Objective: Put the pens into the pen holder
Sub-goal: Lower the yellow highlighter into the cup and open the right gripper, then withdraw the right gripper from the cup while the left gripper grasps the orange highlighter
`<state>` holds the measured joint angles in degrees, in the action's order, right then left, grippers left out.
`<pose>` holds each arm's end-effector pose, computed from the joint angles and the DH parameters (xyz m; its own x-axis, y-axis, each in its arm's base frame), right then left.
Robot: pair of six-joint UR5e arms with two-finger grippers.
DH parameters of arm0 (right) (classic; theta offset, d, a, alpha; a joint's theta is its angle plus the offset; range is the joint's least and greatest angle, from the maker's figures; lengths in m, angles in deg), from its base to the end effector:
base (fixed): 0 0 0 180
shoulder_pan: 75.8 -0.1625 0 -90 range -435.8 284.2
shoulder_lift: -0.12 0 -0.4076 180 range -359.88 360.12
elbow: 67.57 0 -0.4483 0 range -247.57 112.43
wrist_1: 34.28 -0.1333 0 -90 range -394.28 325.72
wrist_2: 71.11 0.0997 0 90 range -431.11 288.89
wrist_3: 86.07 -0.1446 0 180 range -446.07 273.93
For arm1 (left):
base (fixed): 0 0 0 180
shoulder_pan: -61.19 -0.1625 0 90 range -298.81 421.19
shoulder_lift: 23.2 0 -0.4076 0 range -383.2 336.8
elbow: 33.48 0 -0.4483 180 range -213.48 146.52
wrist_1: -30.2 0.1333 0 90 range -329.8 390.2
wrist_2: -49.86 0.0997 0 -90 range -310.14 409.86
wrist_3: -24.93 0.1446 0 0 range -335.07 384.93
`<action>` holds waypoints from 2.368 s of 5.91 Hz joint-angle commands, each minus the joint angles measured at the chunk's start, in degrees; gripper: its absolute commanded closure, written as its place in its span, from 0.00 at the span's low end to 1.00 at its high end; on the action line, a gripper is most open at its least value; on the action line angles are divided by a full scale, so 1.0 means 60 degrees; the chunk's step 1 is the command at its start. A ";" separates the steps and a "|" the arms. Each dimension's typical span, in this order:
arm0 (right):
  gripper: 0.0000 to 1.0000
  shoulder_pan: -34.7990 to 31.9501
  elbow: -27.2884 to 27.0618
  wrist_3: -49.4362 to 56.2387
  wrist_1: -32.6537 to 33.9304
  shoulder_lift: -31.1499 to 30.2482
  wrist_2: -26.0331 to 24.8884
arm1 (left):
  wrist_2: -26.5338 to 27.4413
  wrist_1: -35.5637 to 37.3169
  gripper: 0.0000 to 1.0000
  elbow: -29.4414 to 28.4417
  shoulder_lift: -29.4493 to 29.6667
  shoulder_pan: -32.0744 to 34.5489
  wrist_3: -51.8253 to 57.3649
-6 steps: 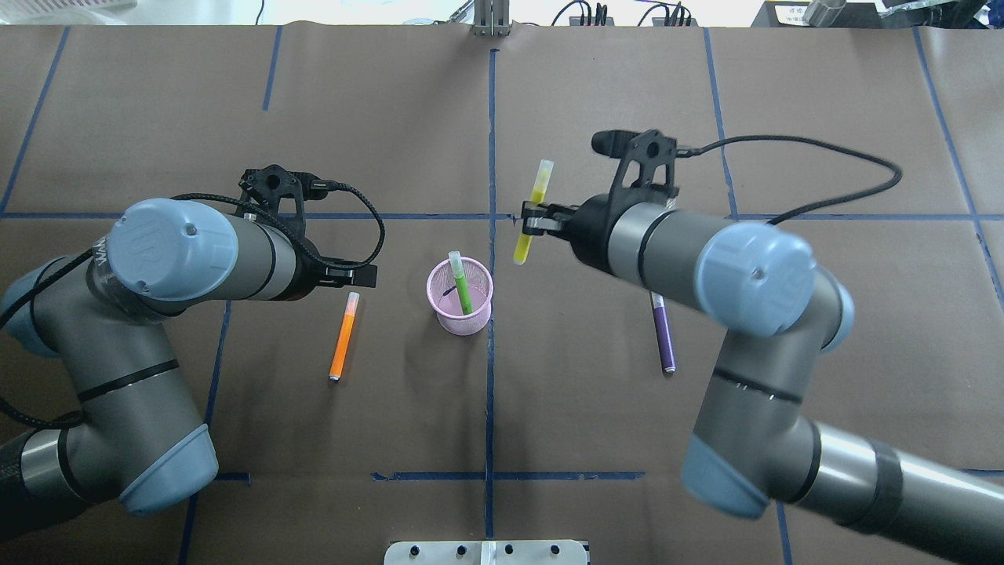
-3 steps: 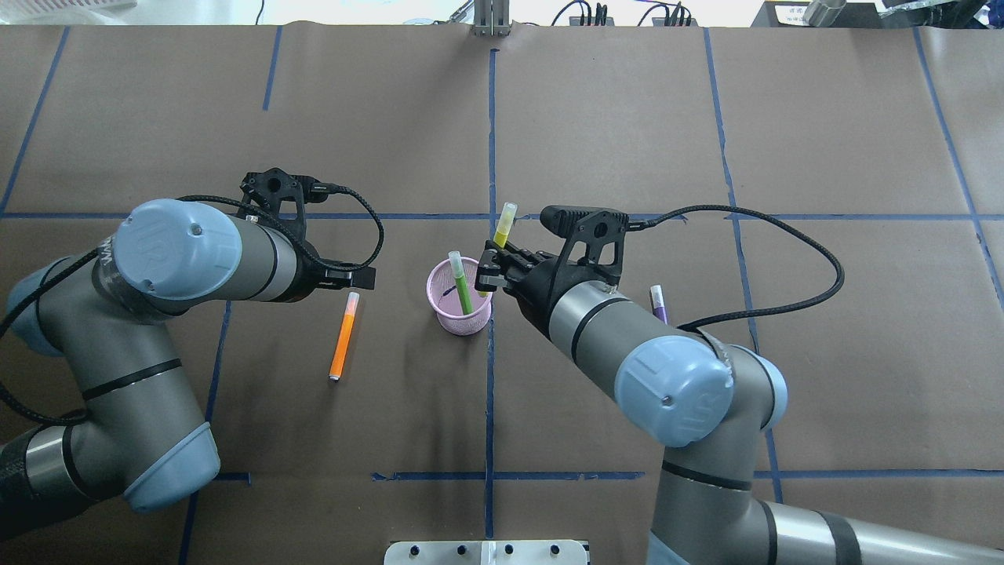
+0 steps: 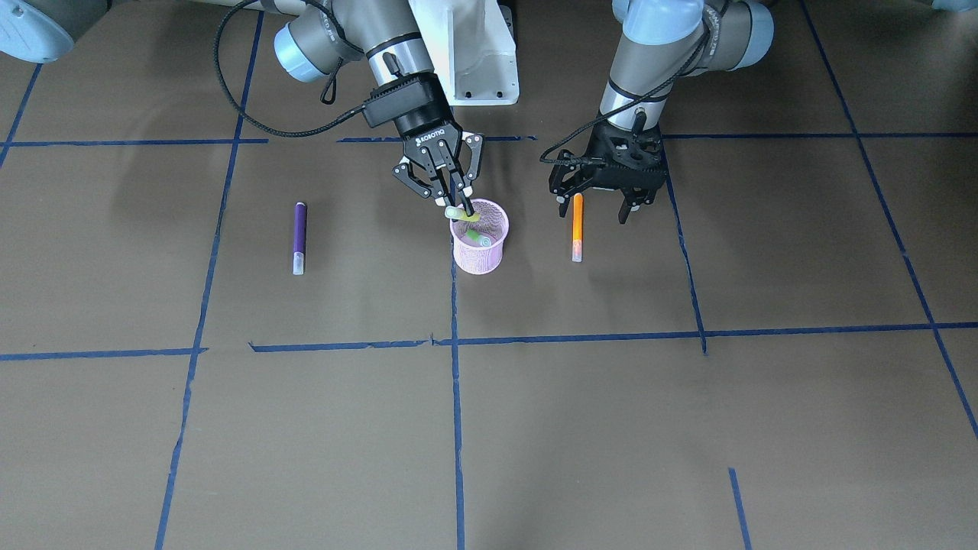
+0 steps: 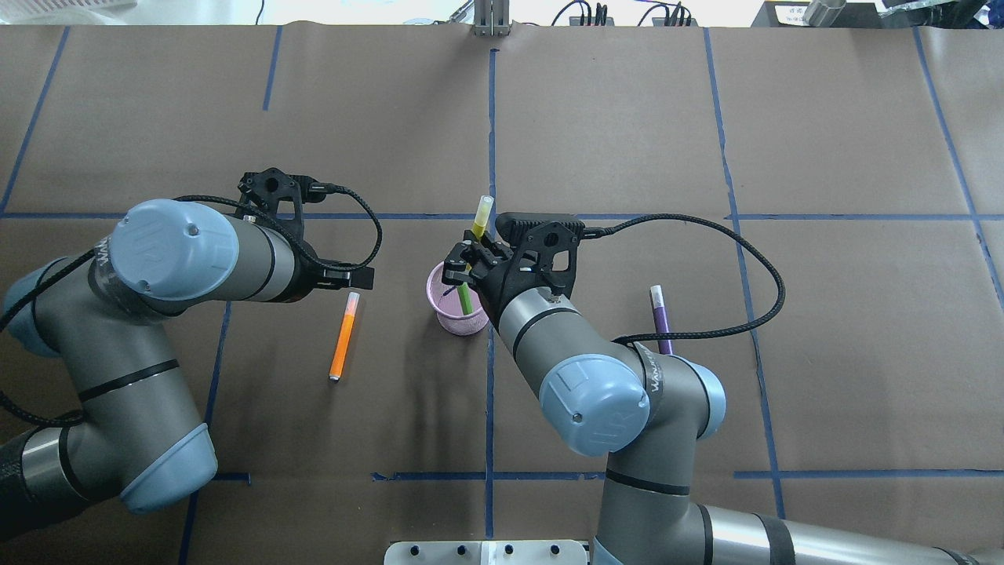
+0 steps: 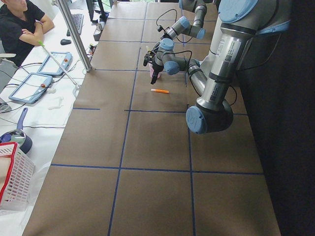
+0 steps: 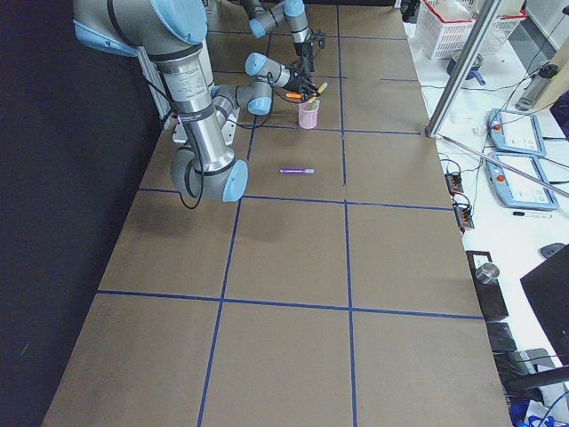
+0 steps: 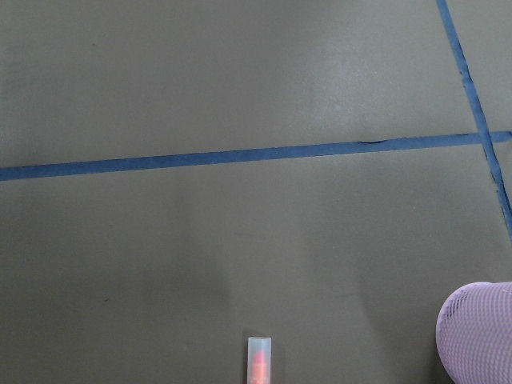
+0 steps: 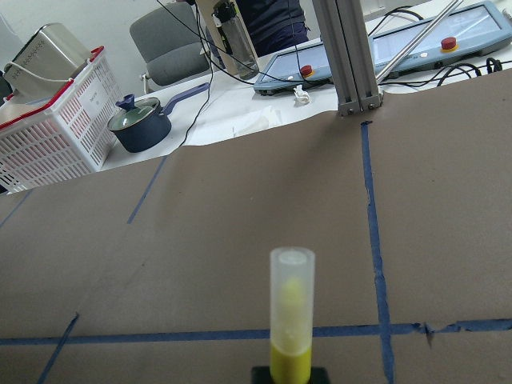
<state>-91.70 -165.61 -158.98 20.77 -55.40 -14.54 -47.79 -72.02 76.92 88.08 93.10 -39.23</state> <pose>-0.6155 -0.3968 0.1244 0.4186 -0.1358 0.8980 -0.6516 0.6438 0.4011 0.4977 -0.4442 0.2481 0.6387 0.1112 -0.7614 0.1713 0.9441 0.2816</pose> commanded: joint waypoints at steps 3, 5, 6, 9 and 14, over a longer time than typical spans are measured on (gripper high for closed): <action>0.00 0.0072 -0.0572 0.0052 -0.0020 -0.0178 0.0265 | -0.0015 -0.0015 0.00 -0.0265 0.0101 -0.0058 0.0044; 0.00 -0.0395 -0.1061 0.0023 0.0111 -0.0485 0.1218 | -0.1119 0.0015 0.00 -0.1503 0.0319 -0.0088 0.0116; 0.00 -0.1006 -0.1091 -0.0006 0.0156 -0.0603 0.2308 | -0.1679 0.0029 0.00 -0.1887 0.0582 -0.0088 0.0088; 0.00 -0.3130 -0.2612 0.0286 0.4061 -0.0971 0.6014 | -0.1802 0.0073 0.24 -0.2256 0.0672 -0.0088 0.0132; 0.00 -0.4132 -0.2761 0.0360 0.4155 -0.1176 0.7636 | -0.1831 0.0044 0.97 -0.2389 0.0716 -0.0117 0.0132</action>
<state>-116.39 -182.11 -156.82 45.69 -62.39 31.19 -58.77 -71.70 62.59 92.39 92.40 -38.44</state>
